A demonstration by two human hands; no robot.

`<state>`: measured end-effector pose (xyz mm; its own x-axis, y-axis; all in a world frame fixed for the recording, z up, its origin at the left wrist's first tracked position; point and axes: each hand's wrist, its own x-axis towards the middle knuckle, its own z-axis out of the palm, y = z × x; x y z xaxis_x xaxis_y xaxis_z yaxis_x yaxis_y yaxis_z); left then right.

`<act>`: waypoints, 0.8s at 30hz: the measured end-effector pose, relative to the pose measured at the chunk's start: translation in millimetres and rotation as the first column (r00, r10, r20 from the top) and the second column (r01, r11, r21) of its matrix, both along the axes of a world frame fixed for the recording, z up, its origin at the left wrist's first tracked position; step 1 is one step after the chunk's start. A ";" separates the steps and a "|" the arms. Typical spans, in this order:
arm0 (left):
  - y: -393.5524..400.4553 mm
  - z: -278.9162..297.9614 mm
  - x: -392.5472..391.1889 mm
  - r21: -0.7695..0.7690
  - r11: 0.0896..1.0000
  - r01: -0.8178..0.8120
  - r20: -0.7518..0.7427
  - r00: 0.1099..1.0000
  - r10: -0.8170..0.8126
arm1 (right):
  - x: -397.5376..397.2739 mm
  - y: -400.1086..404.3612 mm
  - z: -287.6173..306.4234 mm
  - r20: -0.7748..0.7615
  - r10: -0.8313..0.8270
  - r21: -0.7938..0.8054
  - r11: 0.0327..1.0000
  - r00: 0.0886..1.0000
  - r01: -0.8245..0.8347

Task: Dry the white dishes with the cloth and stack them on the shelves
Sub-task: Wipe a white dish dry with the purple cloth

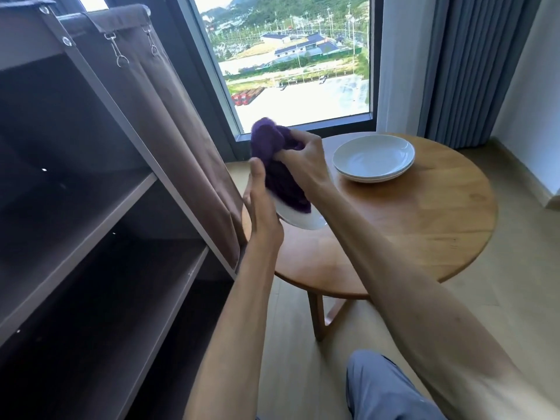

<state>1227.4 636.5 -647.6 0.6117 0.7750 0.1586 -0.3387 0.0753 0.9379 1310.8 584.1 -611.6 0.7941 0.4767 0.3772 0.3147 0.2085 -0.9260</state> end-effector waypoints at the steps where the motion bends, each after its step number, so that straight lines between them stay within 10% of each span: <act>1: 2.2 3.1 0.3 0.006 1.000 0.005 0.025 1.000 -0.005 | -3.8 -5.4 1.1 0.041 0.103 0.003 0.995 0.994 -0.103; 5: 9.8 12.0 -2.9 -0.058 0.997 0.047 0.079 0.996 -0.042 | -2.4 -26.0 7.8 -0.033 0.326 -0.283 0.904 0.945 -0.322; 9: 15.0 11.4 -8.4 -0.281 0.959 0.047 0.052 0.998 -0.034 | 4.3 -31.3 1.2 0.158 0.065 -0.600 0.799 0.985 0.044; 19: 14.4 -3.2 -19.4 -0.449 0.886 -0.116 0.078 0.983 0.168 | 52.4 -45.9 12.8 0.222 -0.485 -0.374 0.759 0.846 0.533; 24: 18.1 -11.3 -20.0 -0.450 0.877 -0.172 0.074 0.971 0.228 | 66.3 -48.2 -0.8 0.041 -0.432 -0.478 0.783 0.901 0.397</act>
<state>1207.5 654.6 -658.9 0.4342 0.8862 -0.1618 -0.4991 0.3862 0.7757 1377.1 535.9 -612.3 0.9705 0.1990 0.1359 0.2051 -0.3863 -0.8993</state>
